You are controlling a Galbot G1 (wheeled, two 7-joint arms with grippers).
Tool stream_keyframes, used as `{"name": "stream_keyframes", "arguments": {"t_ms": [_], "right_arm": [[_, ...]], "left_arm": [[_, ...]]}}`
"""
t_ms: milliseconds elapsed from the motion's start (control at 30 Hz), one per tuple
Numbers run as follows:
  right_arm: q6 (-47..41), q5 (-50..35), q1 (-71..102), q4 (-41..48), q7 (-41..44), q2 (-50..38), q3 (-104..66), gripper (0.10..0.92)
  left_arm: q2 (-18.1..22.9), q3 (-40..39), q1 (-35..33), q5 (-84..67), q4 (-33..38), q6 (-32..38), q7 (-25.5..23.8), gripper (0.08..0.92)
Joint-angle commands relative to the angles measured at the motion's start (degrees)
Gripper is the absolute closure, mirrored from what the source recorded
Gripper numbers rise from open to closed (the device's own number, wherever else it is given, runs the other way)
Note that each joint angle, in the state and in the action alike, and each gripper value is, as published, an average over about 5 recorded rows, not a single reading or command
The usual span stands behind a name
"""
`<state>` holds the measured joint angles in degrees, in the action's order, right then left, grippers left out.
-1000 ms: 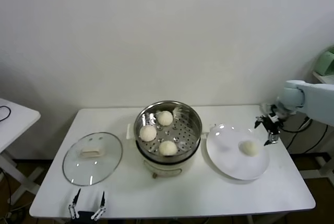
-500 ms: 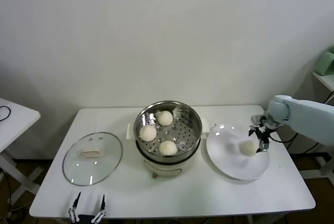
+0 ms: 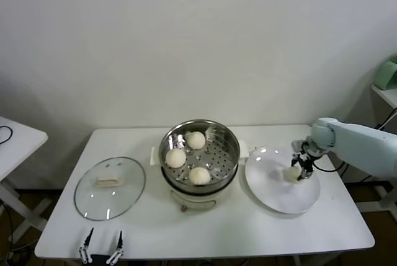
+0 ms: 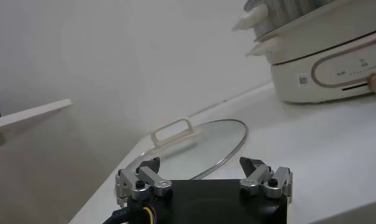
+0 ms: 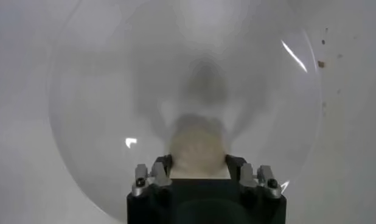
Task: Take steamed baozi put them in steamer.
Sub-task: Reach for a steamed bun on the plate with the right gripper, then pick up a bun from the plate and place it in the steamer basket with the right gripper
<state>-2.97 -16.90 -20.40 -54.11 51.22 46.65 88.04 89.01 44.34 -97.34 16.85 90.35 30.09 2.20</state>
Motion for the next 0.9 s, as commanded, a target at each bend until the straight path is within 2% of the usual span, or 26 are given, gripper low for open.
{"name": "stream_keyframes", "arguments": {"t_ms": [33, 233, 533, 700, 900], "right_arm": [[-0.43, 0.0, -1.59, -1.42, 0.43, -0.22, -0.05, 0.428], [-0.44, -5.12, -13.43, -8.39, 2.28, -1.31, 8.25, 0.437], [-1.04, -19.23, -42.9, -22.35, 5.59, 1.94, 25.01, 0.431], [-2.61, -27.62, -52.86, -28.03, 6.4, 5.98, 26.93, 0.431], [-6.04, -34.64, -55.33, -32.54, 5.28, 11.24, 22.63, 0.431]], "left_arm": [[-0.14, -0.05, 0.08, 0.1, 0.08, 0.05, 0.01, 0.177], [-0.23, -0.19, 0.3, 0.04, 0.24, 0.18, 0.01, 0.177], [-0.42, -0.93, 0.55, 0.04, 0.18, 0.45, -0.01, 0.177], [-0.72, -1.39, 0.48, 0.04, 0.76, 0.42, -0.11, 0.177], [-1.05, -1.57, 0.92, -0.14, 0.65, 0.38, -0.2, 0.177]]}}
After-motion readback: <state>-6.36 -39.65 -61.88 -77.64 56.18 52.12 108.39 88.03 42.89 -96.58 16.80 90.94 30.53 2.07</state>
